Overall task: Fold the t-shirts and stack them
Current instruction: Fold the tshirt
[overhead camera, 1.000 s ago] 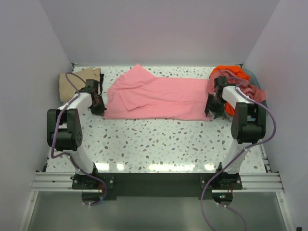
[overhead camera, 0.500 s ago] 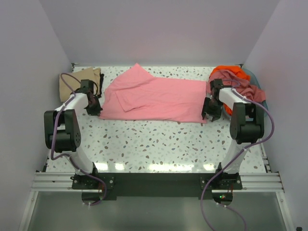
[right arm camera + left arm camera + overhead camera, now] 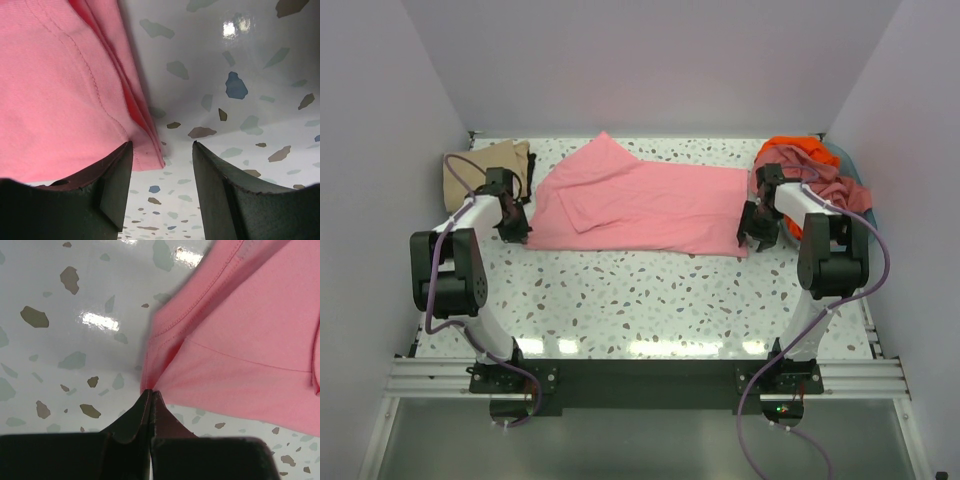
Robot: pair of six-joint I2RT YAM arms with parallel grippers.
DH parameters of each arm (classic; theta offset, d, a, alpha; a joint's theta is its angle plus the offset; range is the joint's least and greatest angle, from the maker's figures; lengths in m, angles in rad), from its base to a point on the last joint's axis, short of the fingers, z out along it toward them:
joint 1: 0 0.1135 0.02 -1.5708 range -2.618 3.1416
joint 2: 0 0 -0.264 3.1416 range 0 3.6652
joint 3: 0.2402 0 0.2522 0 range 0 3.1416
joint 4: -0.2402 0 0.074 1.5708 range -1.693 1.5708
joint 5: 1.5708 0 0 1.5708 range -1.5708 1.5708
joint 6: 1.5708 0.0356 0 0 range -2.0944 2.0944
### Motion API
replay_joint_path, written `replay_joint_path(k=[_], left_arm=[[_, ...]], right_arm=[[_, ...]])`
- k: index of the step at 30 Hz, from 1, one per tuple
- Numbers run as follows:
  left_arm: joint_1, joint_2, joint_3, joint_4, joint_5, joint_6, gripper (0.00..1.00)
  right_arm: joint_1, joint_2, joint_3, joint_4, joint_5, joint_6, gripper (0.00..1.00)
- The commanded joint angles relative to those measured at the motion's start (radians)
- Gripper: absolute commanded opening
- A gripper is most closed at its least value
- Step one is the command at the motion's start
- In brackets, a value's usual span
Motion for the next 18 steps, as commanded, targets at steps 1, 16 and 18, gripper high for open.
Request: replay_joint_path(k=[1,16,18], left_arm=[[0.011,-0.040,-0.012,0.001,0.008,0.020,0.00],[0.011,-0.025,0.000,0.005,0.016,0.018,0.00],[0.011,-0.017,0.004,0.002,0.021,0.015,0.00]], right_arm=[[0.006,-0.028,-0.015,0.024,-0.026,0.020,0.55],[0.006,-0.017,-0.009,0.033,-0.027,0.031,0.55],[0.008,-0.019,-0.010,0.036,-0.029,0.031,0.55]])
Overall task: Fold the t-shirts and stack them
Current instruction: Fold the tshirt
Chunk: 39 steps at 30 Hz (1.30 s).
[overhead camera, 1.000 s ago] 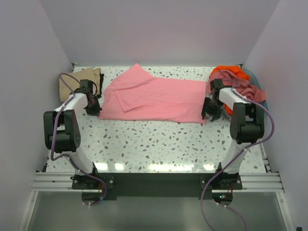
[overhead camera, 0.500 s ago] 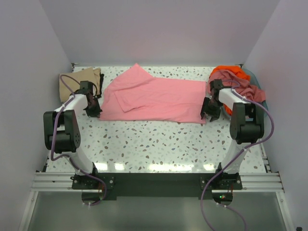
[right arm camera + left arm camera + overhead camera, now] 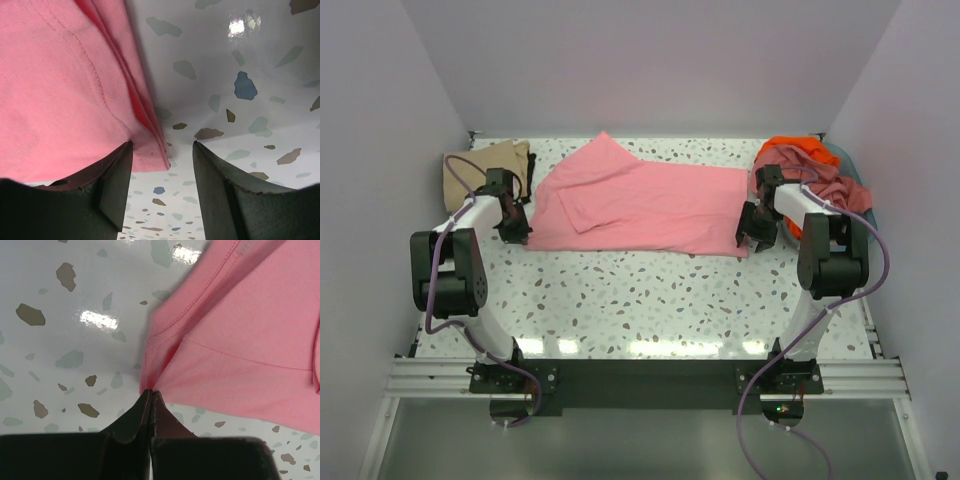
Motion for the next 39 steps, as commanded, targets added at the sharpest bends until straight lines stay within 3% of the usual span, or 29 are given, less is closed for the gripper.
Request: replay_joint_path(k=[1,39], left_arm=[[0.011,-0.015,0.015,0.003,0.018,0.016,0.00],[0.011,0.008,0.048,0.000,0.023,0.014,0.00]], right_arm=[[0.007,-0.017,0.003,0.017,-0.007,0.018,0.55],[0.023,-0.160,-0.178,0.014,-0.070,0.056,0.49]])
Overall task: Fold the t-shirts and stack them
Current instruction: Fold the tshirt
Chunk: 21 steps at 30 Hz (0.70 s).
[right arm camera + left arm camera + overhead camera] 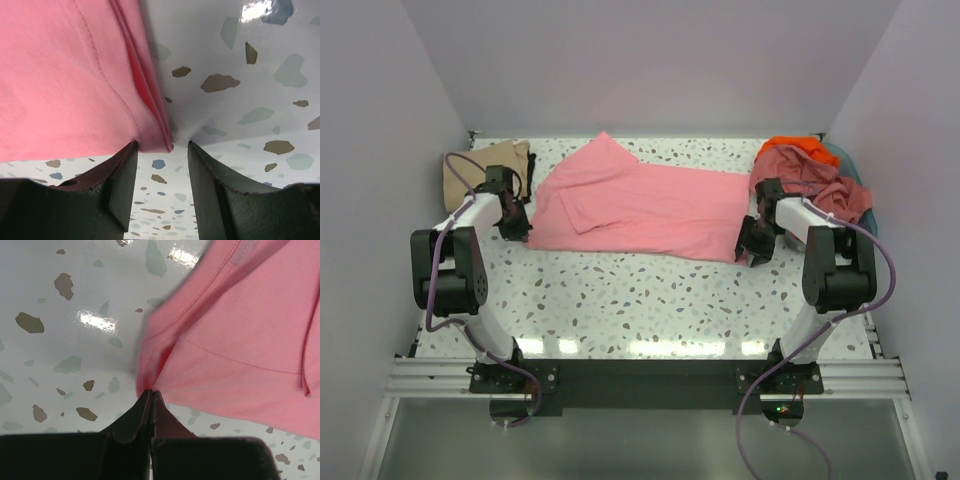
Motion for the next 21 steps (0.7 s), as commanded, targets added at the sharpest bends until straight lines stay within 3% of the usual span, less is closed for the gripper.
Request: replay_joint_path(k=[1,15,21], left_arm=[[0.011,-0.007,0.021,0.008,0.012,0.016,0.00],[0.011,0.001,0.024,0.004,0.009,0.028,0.00],[0.011,0.004,0.026,-0.007,0.009,0.040,0.00]], right_arm=[[0.012,-0.047,-0.027,-0.007,-0.012,0.014,0.48],[0.012,0.019,-0.004,0.001,0.042,-0.015,0.37],[0.012,0.057,0.017,0.010,0.059,-0.037,0.26]])
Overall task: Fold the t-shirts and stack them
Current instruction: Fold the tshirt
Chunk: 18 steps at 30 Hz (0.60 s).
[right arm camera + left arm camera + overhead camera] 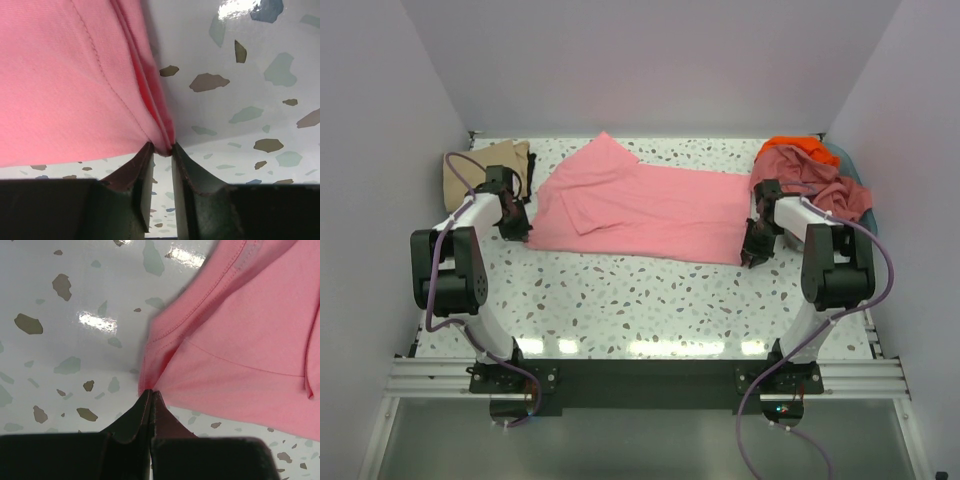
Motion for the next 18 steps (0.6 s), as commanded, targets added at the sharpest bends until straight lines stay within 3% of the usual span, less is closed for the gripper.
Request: replay_joint_path(k=[1,9,17,18], left_arm=[[0.011,0.004,0.024,-0.011,0.001,0.033,0.00],[0.011,-0.034,-0.005,-0.042,-0.009,0.053,0.00],[0.011,-0.089,-0.068,-0.065,-0.003,0.012,0.01],[0.011,-0.093,-0.068,-0.069,-0.015,0.006,0.15]], right_arm=[[0.007,0.044,0.025,0.033,0.030,-0.021,0.22],[0.007,0.021,0.010,-0.001,0.095,-0.044,0.15],[0.007,0.004,0.008,-0.030,0.118,-0.050,0.20],[0.005,0.003,0.010,-0.035,0.118,-0.051,0.22]])
